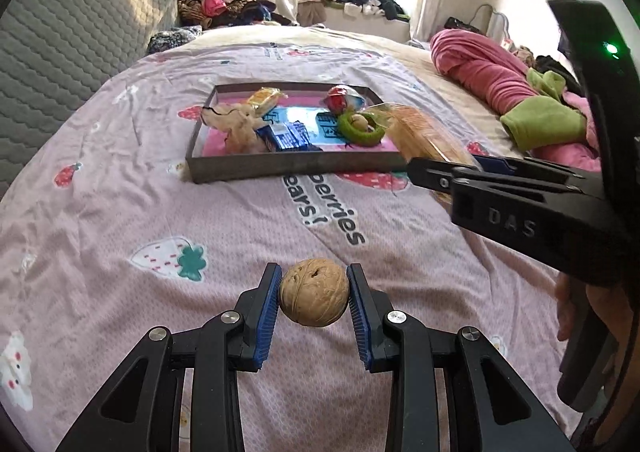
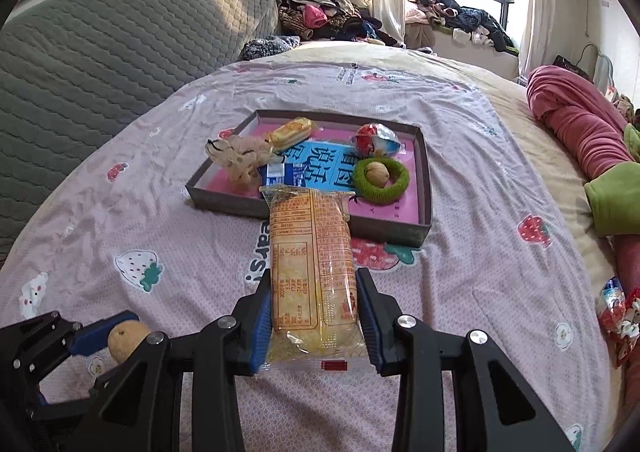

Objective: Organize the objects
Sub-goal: 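Carry the walnut and wrapped bread loaf toward the tray with both tools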

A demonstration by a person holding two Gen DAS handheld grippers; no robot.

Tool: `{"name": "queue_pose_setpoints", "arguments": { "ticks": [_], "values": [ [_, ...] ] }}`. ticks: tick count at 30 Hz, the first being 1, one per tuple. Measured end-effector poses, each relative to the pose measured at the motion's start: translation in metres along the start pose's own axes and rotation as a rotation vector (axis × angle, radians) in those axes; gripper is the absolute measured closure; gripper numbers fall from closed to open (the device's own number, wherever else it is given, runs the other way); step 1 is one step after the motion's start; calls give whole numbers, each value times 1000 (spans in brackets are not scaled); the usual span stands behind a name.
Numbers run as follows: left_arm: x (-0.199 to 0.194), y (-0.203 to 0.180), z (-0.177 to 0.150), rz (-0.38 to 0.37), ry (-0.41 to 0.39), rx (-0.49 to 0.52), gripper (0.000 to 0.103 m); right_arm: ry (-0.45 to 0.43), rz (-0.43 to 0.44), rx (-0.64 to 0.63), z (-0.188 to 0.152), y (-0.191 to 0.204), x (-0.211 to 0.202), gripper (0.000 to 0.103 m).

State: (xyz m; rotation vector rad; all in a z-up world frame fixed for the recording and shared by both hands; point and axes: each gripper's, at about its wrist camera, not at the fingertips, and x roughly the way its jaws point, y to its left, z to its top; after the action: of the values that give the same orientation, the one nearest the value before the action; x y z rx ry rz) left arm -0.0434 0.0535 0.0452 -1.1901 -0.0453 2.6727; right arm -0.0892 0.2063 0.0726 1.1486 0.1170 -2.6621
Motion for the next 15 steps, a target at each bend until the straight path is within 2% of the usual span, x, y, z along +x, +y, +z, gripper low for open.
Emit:
{"name": "queue_pose_setpoints", "arguments": {
  "ticks": [15],
  "values": [
    [-5,9,34,31,-19,-7,69,-39,-2,-1,20,-8,-24,64]
  ]
}}
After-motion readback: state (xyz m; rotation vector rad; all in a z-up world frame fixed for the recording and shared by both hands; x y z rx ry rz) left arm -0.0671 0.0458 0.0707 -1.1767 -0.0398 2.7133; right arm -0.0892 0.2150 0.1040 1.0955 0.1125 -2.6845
